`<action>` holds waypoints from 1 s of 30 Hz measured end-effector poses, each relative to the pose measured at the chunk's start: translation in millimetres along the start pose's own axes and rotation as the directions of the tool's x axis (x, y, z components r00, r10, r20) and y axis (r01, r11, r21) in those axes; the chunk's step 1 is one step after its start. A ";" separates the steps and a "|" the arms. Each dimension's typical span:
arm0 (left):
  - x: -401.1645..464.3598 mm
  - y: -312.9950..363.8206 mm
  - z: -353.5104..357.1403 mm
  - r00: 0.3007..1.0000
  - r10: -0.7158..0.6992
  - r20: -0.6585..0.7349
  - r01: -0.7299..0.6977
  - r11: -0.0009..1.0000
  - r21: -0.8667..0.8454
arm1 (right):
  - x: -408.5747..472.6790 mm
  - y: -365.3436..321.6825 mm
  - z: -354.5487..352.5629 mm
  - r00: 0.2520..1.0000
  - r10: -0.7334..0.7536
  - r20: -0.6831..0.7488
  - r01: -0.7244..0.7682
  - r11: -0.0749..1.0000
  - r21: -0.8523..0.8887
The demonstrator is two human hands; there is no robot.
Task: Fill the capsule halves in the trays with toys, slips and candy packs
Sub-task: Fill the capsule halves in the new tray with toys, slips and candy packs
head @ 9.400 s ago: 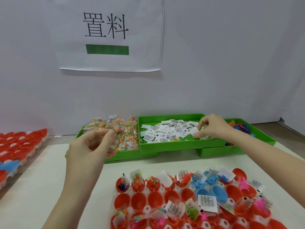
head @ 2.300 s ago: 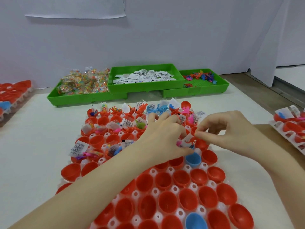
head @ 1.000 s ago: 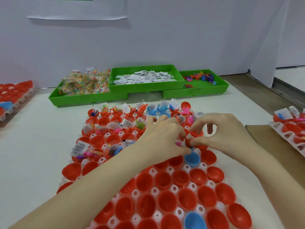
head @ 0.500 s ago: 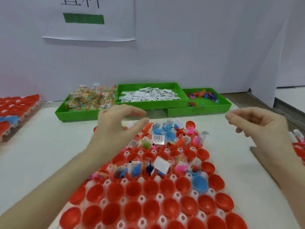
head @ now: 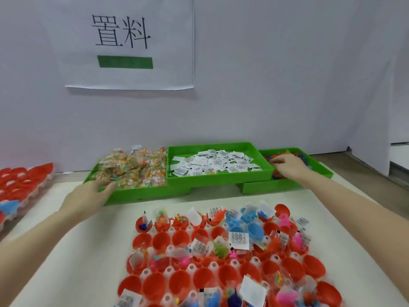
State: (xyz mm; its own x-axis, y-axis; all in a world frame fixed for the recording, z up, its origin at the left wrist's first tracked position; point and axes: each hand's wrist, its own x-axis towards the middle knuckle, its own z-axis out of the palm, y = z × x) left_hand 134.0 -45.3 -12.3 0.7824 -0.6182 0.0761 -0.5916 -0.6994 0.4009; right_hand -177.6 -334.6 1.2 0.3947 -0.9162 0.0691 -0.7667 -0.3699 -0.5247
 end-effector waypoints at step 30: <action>-13.9 26.3 12.2 0.787 -0.350 -0.508 -0.216 0.615 -0.759 | 15.4 8.9 -7.9 0.932 0.125 -0.341 -0.005 0.943 0.333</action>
State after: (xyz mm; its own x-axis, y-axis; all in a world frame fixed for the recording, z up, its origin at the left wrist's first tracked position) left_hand 105.2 -59.6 -13.9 0.9217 -0.0598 0.3834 -0.3853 -0.0241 0.9225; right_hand -182.4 -353.2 4.3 0.0991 -0.9527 0.2874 -0.5567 -0.2925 -0.7775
